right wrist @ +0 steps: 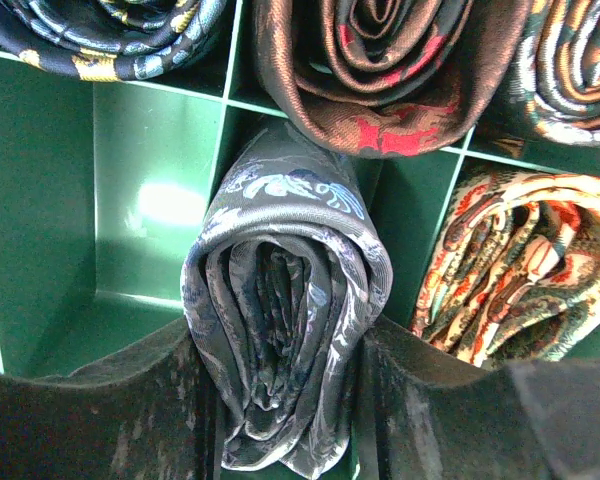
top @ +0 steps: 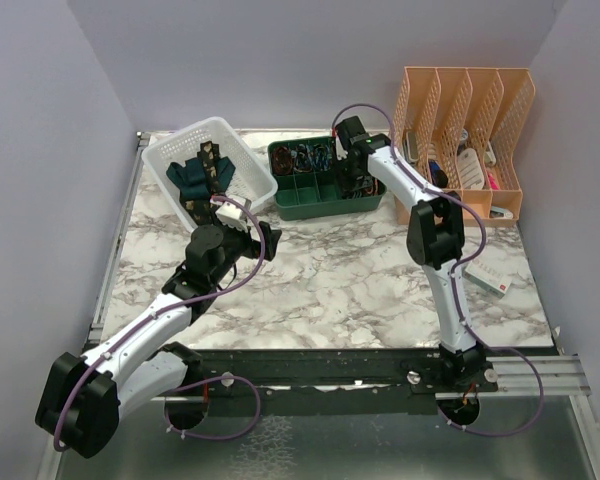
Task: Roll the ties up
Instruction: Place the tie in the storage box.
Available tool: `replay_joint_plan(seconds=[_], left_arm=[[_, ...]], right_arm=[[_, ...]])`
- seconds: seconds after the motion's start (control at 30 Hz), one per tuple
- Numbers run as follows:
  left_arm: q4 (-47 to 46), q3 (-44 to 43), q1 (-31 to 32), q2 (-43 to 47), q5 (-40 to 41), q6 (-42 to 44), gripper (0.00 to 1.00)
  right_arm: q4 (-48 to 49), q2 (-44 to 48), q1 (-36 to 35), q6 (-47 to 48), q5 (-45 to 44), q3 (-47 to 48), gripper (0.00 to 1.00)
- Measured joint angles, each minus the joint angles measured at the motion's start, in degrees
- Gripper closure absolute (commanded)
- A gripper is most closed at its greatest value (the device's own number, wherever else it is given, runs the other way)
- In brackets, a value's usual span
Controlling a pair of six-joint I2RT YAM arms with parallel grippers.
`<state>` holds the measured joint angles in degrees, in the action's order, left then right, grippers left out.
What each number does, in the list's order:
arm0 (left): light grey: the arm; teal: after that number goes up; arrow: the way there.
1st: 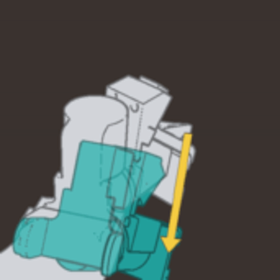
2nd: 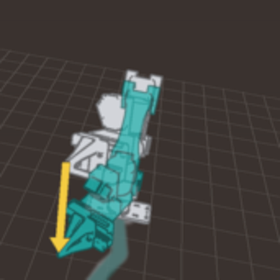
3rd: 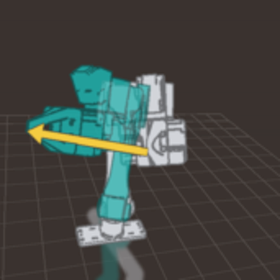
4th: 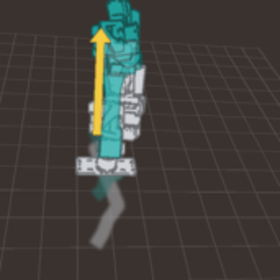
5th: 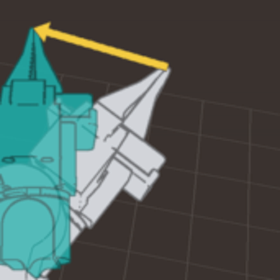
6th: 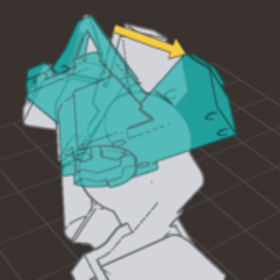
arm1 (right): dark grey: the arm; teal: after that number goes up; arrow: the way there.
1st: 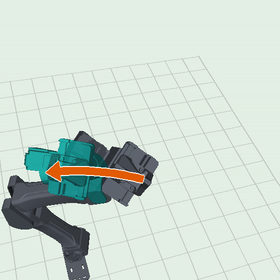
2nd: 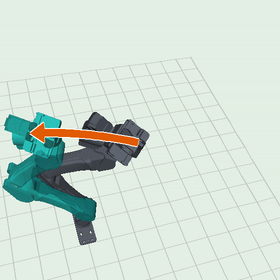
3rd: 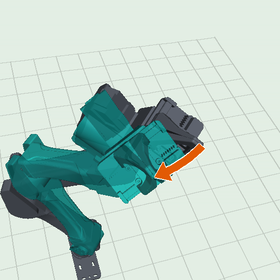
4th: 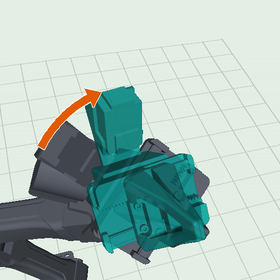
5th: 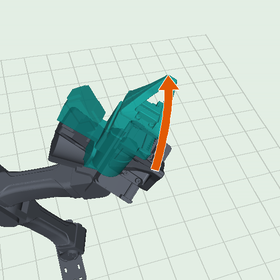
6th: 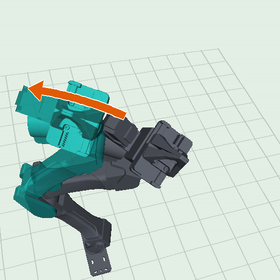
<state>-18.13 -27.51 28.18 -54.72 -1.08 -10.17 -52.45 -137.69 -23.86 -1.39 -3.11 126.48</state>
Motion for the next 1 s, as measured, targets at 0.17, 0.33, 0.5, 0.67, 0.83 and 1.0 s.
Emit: replay_joint_plan(seconds=[0.17, 0.33, 0.5, 0.67, 0.83, 1.0], left_arm=[[-0.1, 0.0, -0.1, -0.2, -0.1, 0.0, 0.01], [-0.2, 0.0, -0.1, -0.7, -0.9, 0.0, 0.01], [-0.2, 0.0, -0.1, -0.8, -1.3, -0.1, 0.01], [-0.2, 0.0, -0.1, -0.9, -1.6, -0.1, 0.01], [-0.2, 0.0, -0.1, -1.0, -2.1, -0.1, 0.01], [-0.2, 0.0, -0.1, -1.1, -2.4, -0.1, 0.01]], right_arm=[[-0.1, 0.5, -0.1, -0.1, -0.5, 0.2, 0.45], [-0.2, 0.5, -0.1, -0.2, -0.7, 0.4, 0.27], [-0.2, 2.4, -0.1, 0.1, -0.9, 1.4, 0.24], [-0.8, 2.8, 0.0, 0.5, -2.0, 1.7, 0.23], [-1.1, 2.8, -0.1, 0.5, -2.0, 1.7, 0.23], [-0.1, 4.3, -0.1, 0.5, -1.8, -0.4, 0.26]])
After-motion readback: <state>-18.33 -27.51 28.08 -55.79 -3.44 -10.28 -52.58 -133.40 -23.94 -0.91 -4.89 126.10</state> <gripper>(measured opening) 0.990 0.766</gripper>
